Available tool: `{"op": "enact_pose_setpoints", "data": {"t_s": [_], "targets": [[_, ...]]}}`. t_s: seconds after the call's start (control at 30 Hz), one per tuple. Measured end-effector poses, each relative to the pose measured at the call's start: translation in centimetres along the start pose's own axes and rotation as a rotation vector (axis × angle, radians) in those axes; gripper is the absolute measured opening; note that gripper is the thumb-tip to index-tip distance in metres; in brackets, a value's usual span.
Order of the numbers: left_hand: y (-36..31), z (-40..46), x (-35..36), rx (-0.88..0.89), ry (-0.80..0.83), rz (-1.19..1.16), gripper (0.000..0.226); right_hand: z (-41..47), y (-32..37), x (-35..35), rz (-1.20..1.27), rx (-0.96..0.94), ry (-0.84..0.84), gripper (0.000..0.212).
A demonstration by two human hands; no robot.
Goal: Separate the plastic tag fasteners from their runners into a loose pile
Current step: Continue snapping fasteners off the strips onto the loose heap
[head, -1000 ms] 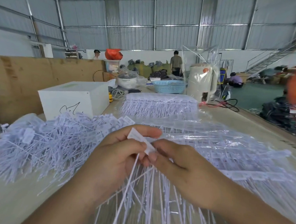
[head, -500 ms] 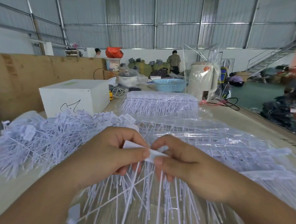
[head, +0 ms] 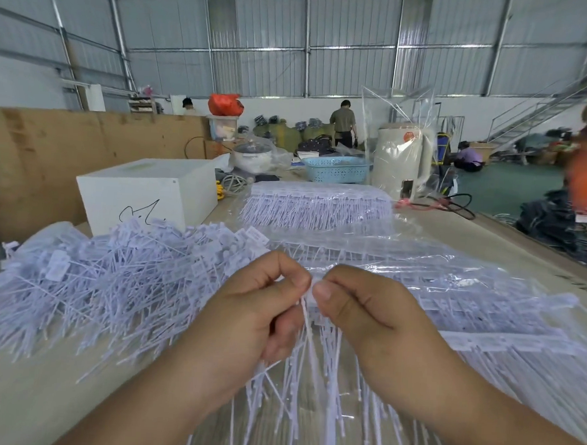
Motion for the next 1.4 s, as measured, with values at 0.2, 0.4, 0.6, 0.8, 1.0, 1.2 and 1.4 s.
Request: {"op": "enact_pose_setpoints", "data": {"t_s": [0.2,0.4,0.6,0.8,1.0,1.2,1.4], "targets": [[0.2,-0.1,0.5,0.106,-0.218,-0.223,0.009,-0.1,0.7,0.2,-0.046,-0.038,-0.131,0.039],[-0.4,0.0,-4.6,0.077,-0.412,-0.183,0.002,-0.4,0.8,-1.4,0.069,-0.078,-0.199,0.033],[0.3,0.0,0.1,0.036,-0.09,0.048,0.02,-0.4,0.5,1.4,0.171,-0.091,0.116,0.02],[-0.1,-0.6,1.0,0.004,0.03,0.125,0.034,-0.3,-0.6,1.6,0.038,-0.056,0.137,0.04],[0.3,-0.6,1.1,-0.066,0.154,0.082,0.029,-0.6,-0.9,1.1,0.023,-0.034,0.123,0.046],[0.3,0.1,-1.0,-0.028,0.031,0.129,0.018,-0.4,-2.2,0.3,0.012,0.092,0.159,0.034],[0.8,0.0,-1.0,-0.082,0.056,0.349,0.017,-0.7,-2.5,0.9,-0.012,0.122,0.312,0.039]]}}
Point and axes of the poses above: each hand's wrist, its own z-axis towards the middle knuckle, its own x-axis out of the palm, y = z × x, the point moved 8 cm from there along z, towards the middle knuckle, and after that the axes turned 3 degrees about y, right-handed, at the moved point
